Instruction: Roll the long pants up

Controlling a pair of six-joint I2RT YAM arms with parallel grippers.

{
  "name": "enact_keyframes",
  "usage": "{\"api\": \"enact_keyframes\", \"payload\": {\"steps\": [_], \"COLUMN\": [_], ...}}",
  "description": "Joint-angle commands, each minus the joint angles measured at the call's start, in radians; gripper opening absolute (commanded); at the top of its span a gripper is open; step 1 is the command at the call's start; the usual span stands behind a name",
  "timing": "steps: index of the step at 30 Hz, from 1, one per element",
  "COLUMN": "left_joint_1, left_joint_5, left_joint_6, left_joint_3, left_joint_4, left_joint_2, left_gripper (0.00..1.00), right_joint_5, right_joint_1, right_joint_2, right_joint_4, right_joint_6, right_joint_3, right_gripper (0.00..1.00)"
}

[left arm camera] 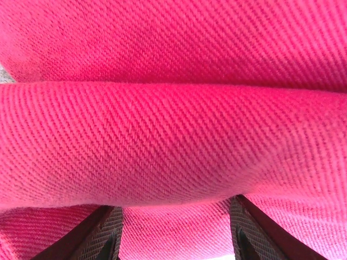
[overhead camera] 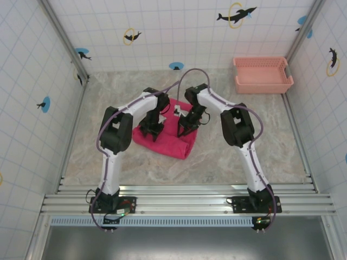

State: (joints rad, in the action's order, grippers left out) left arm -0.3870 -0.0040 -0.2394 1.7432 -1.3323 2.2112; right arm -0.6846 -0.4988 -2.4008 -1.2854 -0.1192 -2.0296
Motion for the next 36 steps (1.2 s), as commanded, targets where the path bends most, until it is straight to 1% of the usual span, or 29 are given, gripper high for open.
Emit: {"api": "enact_keyframes", "payload": {"steps": [1,4,5,6,7,8,10,12,14,17,19,22,23,26,27,29,30,31,34,36], "left_joint_1": [0.001,0.0,0.001,0.001,0.0,0.002,0.0,0.001,0.0,0.003,0.002,0.002,0.001,0.004,0.004,0.004,0.004,0.005,0.011,0.014], "left_joint_5": [0.042,0.042,0.041,0.042,0.043,0.045,0.048,0.049,0.045,0.041,0.041,0.04,0.039,0.034,0.034,0.037,0.04,0.043,0.06,0.067], "left_joint_6": [0.019,0.028,0.031,0.036,0.04,0.046,0.056,0.067,0.078,0.09,0.098,0.105,0.105,0.122,0.138,0.14,0.142,0.141,0.147,0.146], "left_joint_3": [-0.003,0.023,0.032,0.04,0.048,0.056,0.073,0.087,0.096,0.098,0.094,0.084,0.084,0.085,0.084,0.08,0.077,0.072,0.056,0.047], "left_joint_4": [0.085,0.069,0.064,0.058,0.052,0.045,0.028,0.014,0.004,-0.006,-0.013,-0.022,-0.026,-0.039,-0.039,-0.042,-0.04,-0.042,-0.038,-0.036], "left_joint_2": [0.096,0.104,0.106,0.11,0.113,0.118,0.129,0.134,0.134,0.134,0.134,0.133,0.131,0.126,0.122,0.112,0.106,0.102,0.085,0.072], "left_gripper": [0.55,0.55,0.55,0.55,0.55,0.56,0.56,0.56,0.56,0.56,0.56,0.57,0.57,0.57,0.57,0.57,0.58,0.59,0.6,0.61], "right_joint_5": [0.235,0.344,0.412,0.428,0.438,0.455,0.544,0.631,0.756,0.902,0.921,1.016,1.07,1.121,1.104,1.113,1.086,1.091,1.051,0.98], "right_joint_1": [0.018,-0.052,-0.088,-0.122,-0.151,-0.188,-0.297,-0.389,-0.483,-0.568,-0.582,-0.597,-0.603,-0.604,-0.601,-0.599,-0.594,-0.592,-0.583,-0.57], "right_joint_2": [0.202,0.357,0.399,0.422,0.434,0.45,0.512,0.562,0.591,0.582,0.547,0.486,0.463,0.396,0.375,0.331,0.312,0.293,0.277,0.286], "right_joint_4": [-0.011,0.069,0.087,0.092,0.094,0.11,0.225,0.335,0.442,0.571,0.63,0.705,0.73,0.752,0.746,0.731,0.702,0.685,0.654,0.624], "right_joint_6": [-0.074,-0.116,-0.13,-0.145,-0.15,-0.166,-0.192,-0.193,-0.191,-0.203,-0.212,-0.233,-0.239,-0.27,-0.284,-0.296,-0.309,-0.308,-0.313,-0.315], "right_joint_3": [0.057,0.168,0.206,0.239,0.261,0.3,0.427,0.518,0.596,0.681,0.703,0.715,0.715,0.693,0.684,0.66,0.645,0.63,0.622,0.617], "right_gripper": [0.51,0.54,0.6,0.61,0.7,0.72,0.72,0.72,0.72,0.73,0.73,0.73,0.73,0.71,0.71,0.64,0.59,0.54,0.43,0.36]}}
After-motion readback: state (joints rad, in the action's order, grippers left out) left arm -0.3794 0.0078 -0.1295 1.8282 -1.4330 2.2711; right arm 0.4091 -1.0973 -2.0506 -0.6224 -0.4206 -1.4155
